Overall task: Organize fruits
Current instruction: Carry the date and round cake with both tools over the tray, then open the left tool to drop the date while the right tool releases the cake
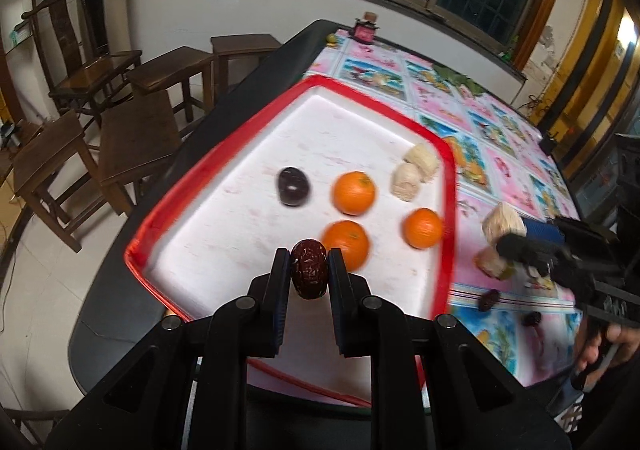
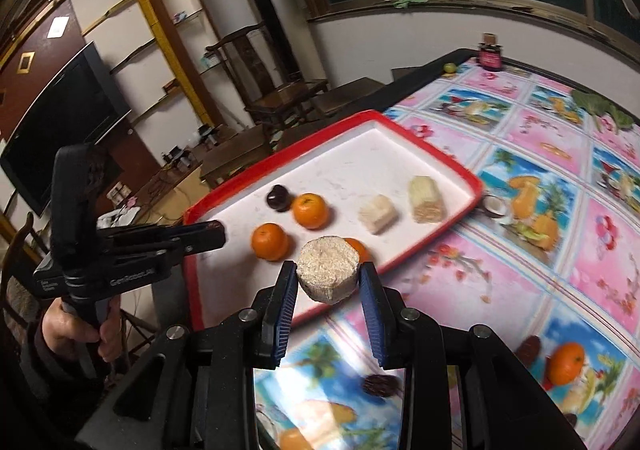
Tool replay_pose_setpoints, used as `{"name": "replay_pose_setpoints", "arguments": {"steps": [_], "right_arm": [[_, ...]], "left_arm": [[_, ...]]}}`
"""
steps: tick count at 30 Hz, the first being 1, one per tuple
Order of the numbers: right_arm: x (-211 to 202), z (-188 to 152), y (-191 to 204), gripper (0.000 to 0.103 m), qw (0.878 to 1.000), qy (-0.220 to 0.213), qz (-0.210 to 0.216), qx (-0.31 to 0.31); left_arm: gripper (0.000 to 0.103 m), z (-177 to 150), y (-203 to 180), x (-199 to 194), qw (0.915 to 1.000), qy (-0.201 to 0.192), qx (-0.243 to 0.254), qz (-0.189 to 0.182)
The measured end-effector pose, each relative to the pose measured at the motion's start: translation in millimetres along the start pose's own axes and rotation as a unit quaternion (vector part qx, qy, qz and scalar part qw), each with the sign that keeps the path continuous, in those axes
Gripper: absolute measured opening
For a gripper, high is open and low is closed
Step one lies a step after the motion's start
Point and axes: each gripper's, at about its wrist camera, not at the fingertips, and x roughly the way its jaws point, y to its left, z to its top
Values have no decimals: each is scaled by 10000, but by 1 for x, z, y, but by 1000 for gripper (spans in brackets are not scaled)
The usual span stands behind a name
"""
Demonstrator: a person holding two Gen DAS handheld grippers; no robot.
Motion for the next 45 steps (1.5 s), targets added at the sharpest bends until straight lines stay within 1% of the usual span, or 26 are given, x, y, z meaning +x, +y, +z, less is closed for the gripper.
{"name": "replay_pose_setpoints", "arguments": {"steps": [6, 11, 14, 19, 21, 25, 29, 31, 32, 34, 36, 38, 39, 41, 42, 43, 44, 45], "right_arm": [[39, -4, 29, 32, 9989, 329, 228, -242], [63, -9, 40, 32, 9973, 566, 151, -440], [72, -11, 46, 32, 9961, 645, 17, -599], [86, -16, 49, 32, 9947, 755, -27, -695], [90, -18, 48, 32, 9943, 807, -46, -697], [91, -19, 49, 33, 9942, 757, -81, -755], [86, -19, 48, 35, 9951, 689, 5, -707], [82, -19, 46, 39, 9956, 650, 25, -670], [80, -20, 46, 40, 9959, 632, 38, -654], [74, -19, 46, 45, 9963, 591, 66, -619], [66, -20, 47, 48, 9968, 518, 93, -601], [55, -21, 46, 54, 9974, 403, 89, -593], [52, -21, 45, 57, 9977, 356, 65, -579], [40, -24, 42, 60, 9983, 252, 51, -514], [35, -25, 40, 64, 9986, 220, 50, -474], [28, -27, 38, 70, 9989, 175, 41, -426], [22, -28, 36, 74, 9991, 123, 38, -392], [16, -30, 34, 80, 9993, 79, 25, -366]], "left_arm": [[16, 9, 13, 22, 9997, 122, -14, 226], [16, 10, 15, 32, 9995, 175, -4, 265], [16, 10, 16, 35, 9994, 191, 9, 272], [16, 10, 17, 40, 9993, 217, 38, 304], [16, 10, 16, 40, 9993, 216, 49, 312], [16, 10, 15, 40, 9992, 203, 80, 348], [17, 11, 14, 40, 9992, 206, 72, 347], [17, 11, 13, 40, 9991, 228, 66, 345], [21, 11, 12, 39, 9991, 232, 66, 344], [32, 11, 11, 38, 9991, 226, 55, 366], [58, 10, 9, 35, 9990, 175, 33, 405], [67, 10, 8, 31, 9988, 79, 7, 493], [68, 10, 7, 29, 9988, 65, -7, 485], [68, 10, 6, 27, 9989, 62, -37, 460], [68, 10, 5, 25, 9989, 65, -44, 456], [68, 10, 3, 23, 9990, 57, -42, 440], [68, 9, 1, 21, 9991, 43, -32, 413], [71, 9, -1, 20, 9992, 33, -20, 389]]}}
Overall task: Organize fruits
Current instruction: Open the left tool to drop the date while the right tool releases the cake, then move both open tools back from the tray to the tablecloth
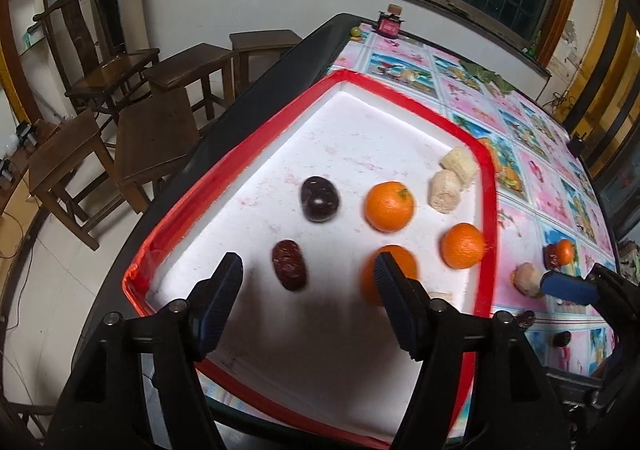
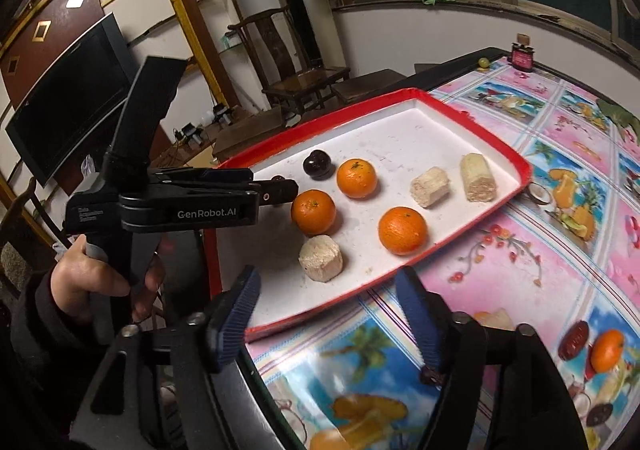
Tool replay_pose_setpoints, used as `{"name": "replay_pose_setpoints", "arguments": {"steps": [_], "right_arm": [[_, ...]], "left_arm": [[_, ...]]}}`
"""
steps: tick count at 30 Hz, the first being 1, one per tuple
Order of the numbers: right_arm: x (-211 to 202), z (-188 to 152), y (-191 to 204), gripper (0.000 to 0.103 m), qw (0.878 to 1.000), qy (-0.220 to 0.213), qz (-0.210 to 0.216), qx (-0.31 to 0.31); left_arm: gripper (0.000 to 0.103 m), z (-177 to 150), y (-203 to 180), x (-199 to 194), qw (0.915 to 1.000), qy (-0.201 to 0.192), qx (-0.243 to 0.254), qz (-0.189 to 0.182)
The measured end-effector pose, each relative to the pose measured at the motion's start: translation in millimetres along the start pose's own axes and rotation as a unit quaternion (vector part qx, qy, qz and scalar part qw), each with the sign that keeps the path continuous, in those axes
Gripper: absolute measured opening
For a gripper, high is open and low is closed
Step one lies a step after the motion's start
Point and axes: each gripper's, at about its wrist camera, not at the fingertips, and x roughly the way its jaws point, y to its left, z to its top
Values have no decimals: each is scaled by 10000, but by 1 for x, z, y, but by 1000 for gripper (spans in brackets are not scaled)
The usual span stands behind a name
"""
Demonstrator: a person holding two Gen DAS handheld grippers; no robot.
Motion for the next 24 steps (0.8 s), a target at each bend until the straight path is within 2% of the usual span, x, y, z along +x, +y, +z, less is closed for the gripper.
{"name": "replay_pose_setpoints", "arguments": {"steps": [12, 19, 24], "right_arm": [[-55, -30, -43, 84, 9971, -226, -305, 662], [-106, -65, -91, 84, 9891, -377, -850, 1145], [-125, -85, -111, 84, 9839, -400, -1074, 1373]], "left_arm": [[74, -5, -46, -30, 9985, -134, 369, -386], [75, -9, -82, -41, 9950, -154, 683, -714], [75, -15, -103, -40, 9922, -83, 905, -853]]}}
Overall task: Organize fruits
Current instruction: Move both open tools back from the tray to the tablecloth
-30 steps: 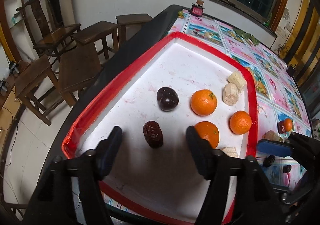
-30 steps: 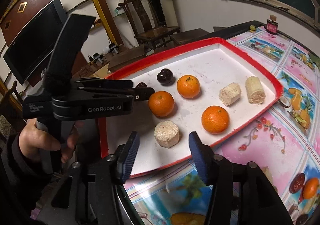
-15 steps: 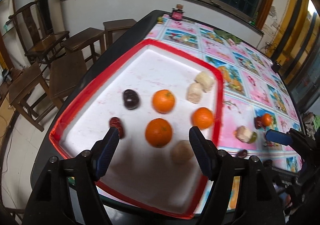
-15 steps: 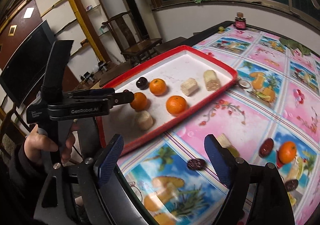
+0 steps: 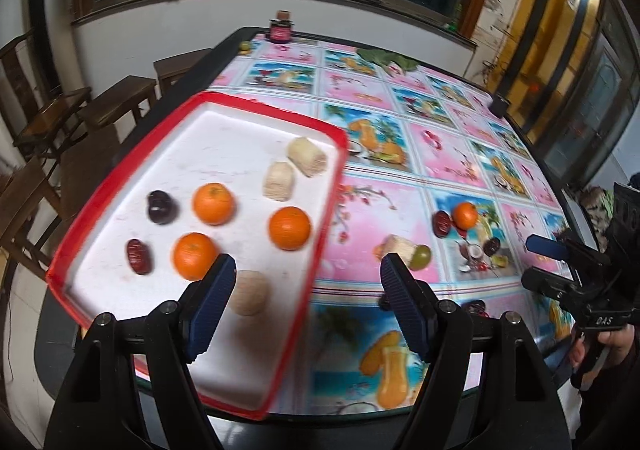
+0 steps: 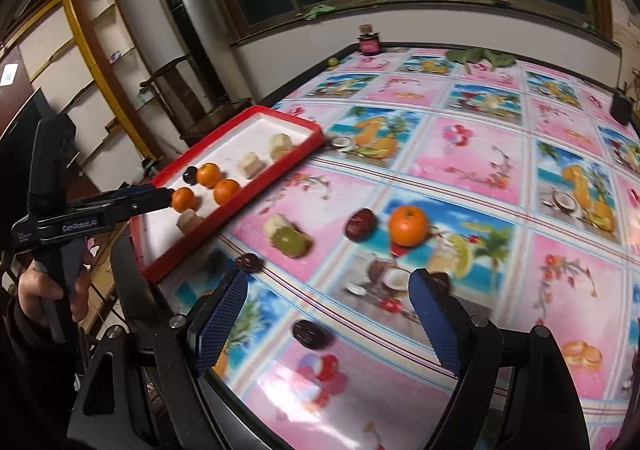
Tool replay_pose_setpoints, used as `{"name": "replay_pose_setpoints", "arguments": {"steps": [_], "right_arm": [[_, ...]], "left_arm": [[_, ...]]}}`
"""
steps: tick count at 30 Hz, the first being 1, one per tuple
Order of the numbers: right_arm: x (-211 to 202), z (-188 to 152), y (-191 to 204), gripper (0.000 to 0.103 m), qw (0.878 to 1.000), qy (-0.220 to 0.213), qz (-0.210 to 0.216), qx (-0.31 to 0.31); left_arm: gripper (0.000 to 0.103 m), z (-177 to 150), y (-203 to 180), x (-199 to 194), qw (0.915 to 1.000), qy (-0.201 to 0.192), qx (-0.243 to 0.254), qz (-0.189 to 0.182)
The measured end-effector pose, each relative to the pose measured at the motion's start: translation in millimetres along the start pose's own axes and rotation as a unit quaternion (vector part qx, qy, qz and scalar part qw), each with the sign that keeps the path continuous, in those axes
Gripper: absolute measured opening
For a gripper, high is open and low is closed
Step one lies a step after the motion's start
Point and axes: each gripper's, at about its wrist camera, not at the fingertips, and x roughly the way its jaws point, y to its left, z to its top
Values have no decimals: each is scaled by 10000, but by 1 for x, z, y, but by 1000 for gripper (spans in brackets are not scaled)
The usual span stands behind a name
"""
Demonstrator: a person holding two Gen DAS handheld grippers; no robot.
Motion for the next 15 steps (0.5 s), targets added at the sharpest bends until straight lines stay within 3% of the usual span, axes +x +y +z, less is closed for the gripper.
{"name": "replay_pose_setpoints", "arguments": {"steps": [15], "right_arm": [[-1, -15, -28, 84, 9995, 21, -191, 270]], "left_arm": [[75, -11, -41, 28, 9981, 397, 357, -303]]}}
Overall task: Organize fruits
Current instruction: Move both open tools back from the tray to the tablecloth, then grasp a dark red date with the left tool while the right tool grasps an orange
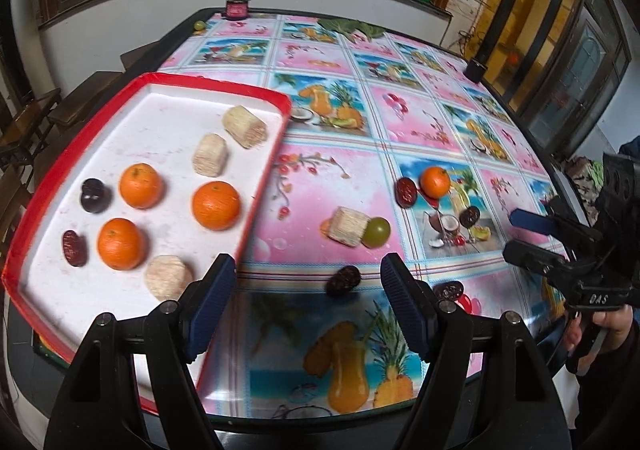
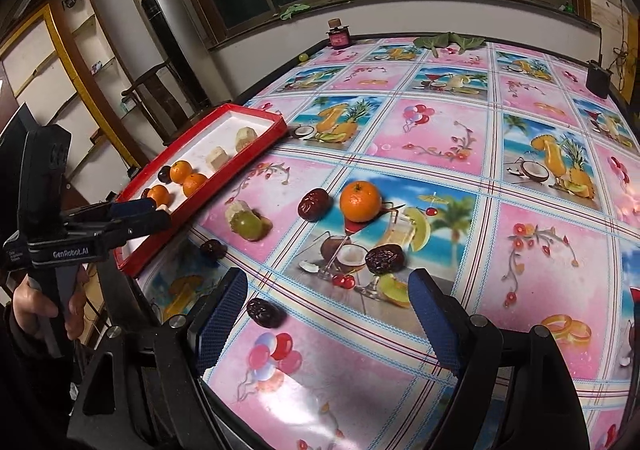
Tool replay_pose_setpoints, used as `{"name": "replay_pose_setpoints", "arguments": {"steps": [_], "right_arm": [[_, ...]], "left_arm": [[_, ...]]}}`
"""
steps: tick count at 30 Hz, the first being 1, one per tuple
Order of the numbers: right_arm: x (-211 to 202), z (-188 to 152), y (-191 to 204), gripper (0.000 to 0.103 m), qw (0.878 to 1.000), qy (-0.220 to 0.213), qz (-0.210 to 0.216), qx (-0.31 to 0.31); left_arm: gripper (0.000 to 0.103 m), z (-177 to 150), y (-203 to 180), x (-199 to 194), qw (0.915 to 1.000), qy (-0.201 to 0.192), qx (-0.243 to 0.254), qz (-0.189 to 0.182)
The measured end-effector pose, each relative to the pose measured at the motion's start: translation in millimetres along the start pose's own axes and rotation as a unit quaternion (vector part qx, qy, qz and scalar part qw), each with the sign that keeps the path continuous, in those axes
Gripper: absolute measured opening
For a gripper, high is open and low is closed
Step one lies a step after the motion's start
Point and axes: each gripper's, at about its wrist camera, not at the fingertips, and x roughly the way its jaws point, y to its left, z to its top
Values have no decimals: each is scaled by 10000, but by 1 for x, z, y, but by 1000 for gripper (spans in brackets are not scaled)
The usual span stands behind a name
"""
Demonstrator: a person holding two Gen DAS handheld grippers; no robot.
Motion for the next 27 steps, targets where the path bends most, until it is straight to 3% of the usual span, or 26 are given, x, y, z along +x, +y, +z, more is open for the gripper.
{"name": "replay_pose_setpoints", "arguments": {"steps": [3, 10, 22, 27], "right_arm": [[5, 3, -2, 82, 10000, 6, -31, 1], [33, 26, -4, 64, 9994, 143, -200, -256], [77, 48, -4, 55, 9968, 310, -551, -482], [84, 48, -6, 51, 9967, 369, -584, -429]], "left_arm": [[75, -2, -4, 3, 10000, 43, 62, 14], [75, -11, -11, 6, 9999, 118, 110, -37], [74, -23, -23, 25, 9995, 281, 93, -63], [53, -20, -26, 34, 9996, 272, 65, -85]]}}
